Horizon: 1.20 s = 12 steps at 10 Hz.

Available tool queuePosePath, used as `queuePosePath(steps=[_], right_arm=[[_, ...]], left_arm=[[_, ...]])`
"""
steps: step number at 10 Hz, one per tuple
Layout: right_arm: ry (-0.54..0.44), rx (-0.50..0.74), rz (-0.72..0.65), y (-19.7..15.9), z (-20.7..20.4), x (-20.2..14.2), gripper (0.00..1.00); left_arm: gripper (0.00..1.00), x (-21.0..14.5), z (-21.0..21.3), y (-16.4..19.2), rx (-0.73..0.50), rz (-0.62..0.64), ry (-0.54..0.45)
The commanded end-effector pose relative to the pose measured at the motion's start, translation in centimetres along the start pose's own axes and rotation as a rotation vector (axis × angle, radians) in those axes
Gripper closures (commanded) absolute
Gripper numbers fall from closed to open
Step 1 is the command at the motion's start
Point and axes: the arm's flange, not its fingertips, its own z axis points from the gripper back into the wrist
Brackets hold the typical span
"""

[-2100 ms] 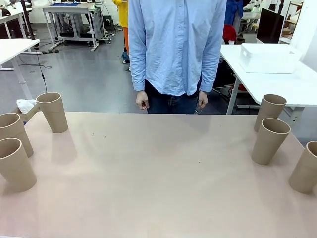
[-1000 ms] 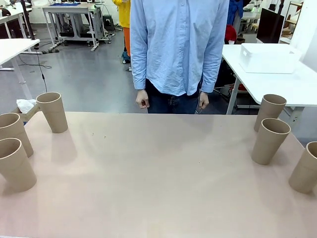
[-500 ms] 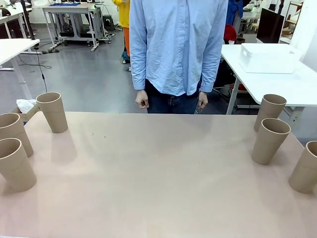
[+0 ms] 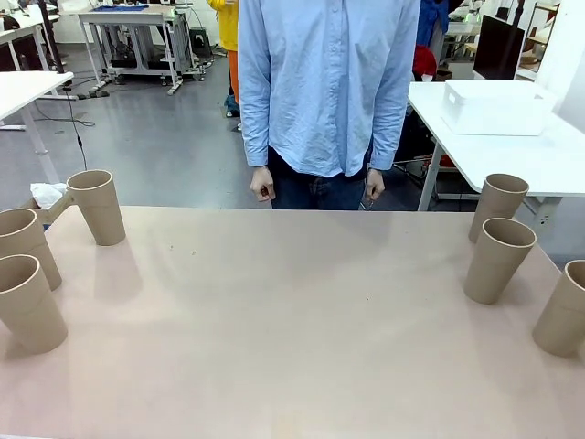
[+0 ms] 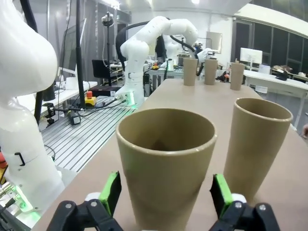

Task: Stack the cups and store them in the basket.
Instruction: Pick up two Reusable plastic cups , one in each hand.

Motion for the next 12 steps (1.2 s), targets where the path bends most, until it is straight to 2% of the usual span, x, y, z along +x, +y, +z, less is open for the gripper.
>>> queuePosePath(steps=[1,8,10,12], right_arm=[[-0.009,-0.020,-0.007,-0.7,-0.6,-0.1,0.00],[-0.014,-0.024,-0.066,-0.8,-0.7,-0.9,0.00],[-0.004,-0.078,-0.066,-1.0,-0.3,-1.3,0.00],[-0.004,-0.093,-0.077,-1.3,0.2,-1.5,0.00]], left_arm=[[0.00,0.3,-0.3,0.2,0.015,0.019,-0.032],[0.00,-0.8,-0.5,0.5,0.004,0.025,-0.005],[0.00,-1.1,-1.0,0.1,0.059,-0.070,-0.013],[0.00,-2.0,-1.4,0.1,0.066,-0.065,-0.007]])
